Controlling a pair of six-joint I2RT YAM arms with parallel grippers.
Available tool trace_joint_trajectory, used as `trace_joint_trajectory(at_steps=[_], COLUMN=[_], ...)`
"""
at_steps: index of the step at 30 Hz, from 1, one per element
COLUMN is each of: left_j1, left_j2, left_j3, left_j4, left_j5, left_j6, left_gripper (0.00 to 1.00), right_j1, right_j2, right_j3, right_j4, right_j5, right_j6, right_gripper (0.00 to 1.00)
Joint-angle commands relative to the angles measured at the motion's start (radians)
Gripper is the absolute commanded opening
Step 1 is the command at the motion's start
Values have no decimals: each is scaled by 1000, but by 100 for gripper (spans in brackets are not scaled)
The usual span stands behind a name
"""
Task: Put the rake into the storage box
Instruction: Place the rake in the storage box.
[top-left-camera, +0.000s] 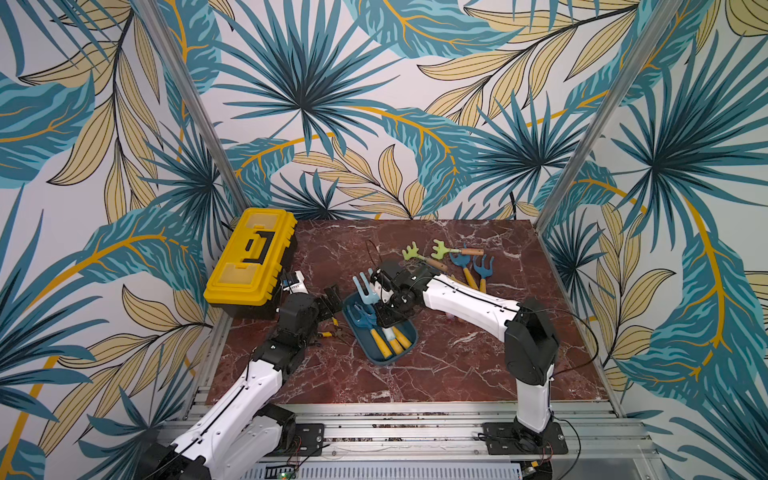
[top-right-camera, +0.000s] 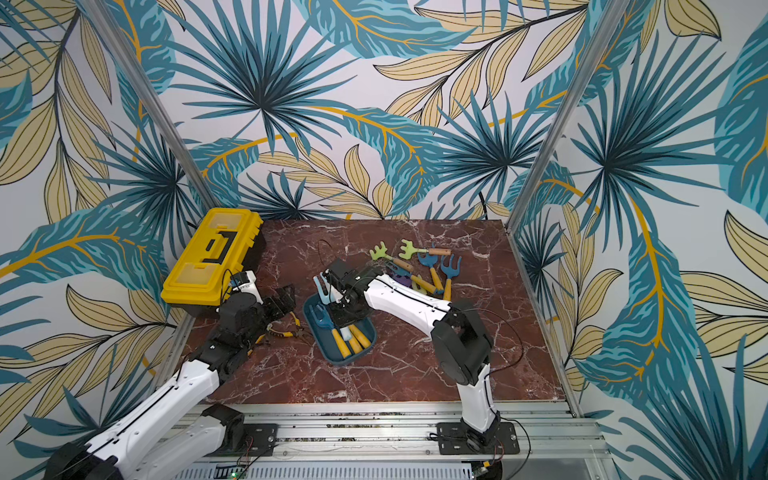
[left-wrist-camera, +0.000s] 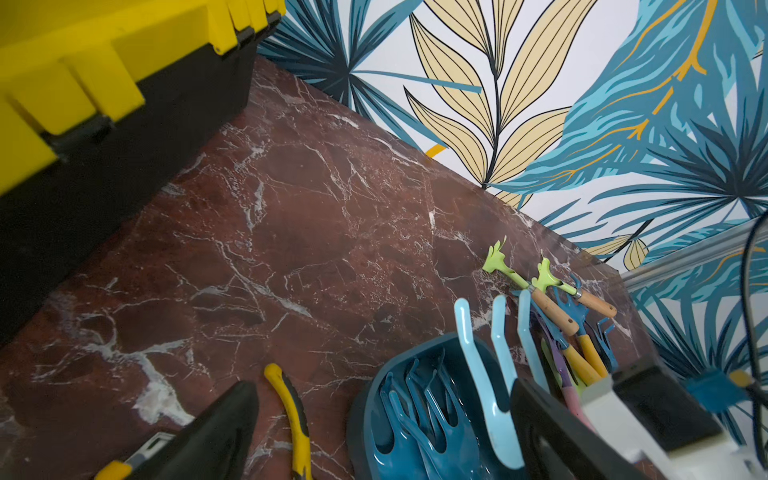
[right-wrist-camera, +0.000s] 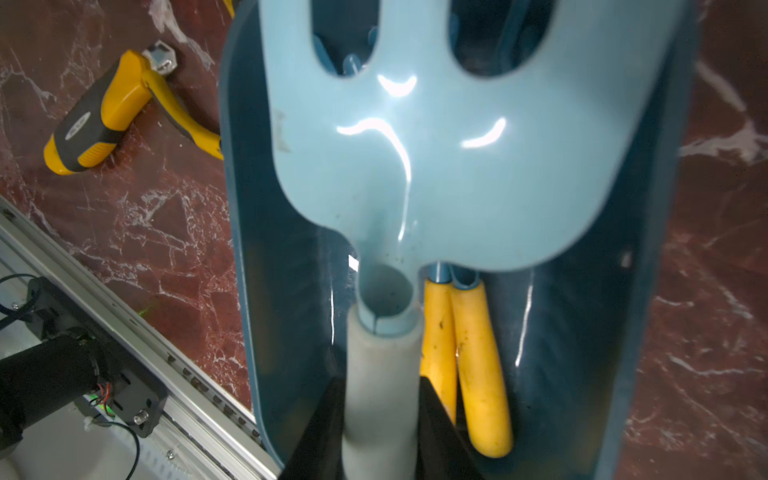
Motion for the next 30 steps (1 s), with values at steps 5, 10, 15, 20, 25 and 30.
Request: trace_joint_trajectory(at_steps=[5, 10, 15, 20, 25, 30], left_j1=[13, 13, 13, 14, 12, 13], left_j2=[-35, -49, -56, -64, -75, -77], left_j3=[-40, -47, -50, -52, -52, -54], left_j4=[-19, -15, -11, -13, -14, -10], left_j5=[1, 9, 23, 29, 30, 34], left_j6=[-17, -20, -25, -26, -24, -23], left_gripper=[100, 100, 100, 100, 100, 100], right_j1=[48, 75, 93, 97, 108, 108], right_j2=[36, 24, 45, 64, 74, 53], right_j3=[25, -7, -13, -20, -30, -55], right_j4=[-43, -51, -46, -42, -41, -41], right_j5=[-6, 12, 27, 33, 28, 40], right_j6=[25, 40, 54, 66, 69, 73], right_gripper=[12, 12, 12, 12, 12, 12])
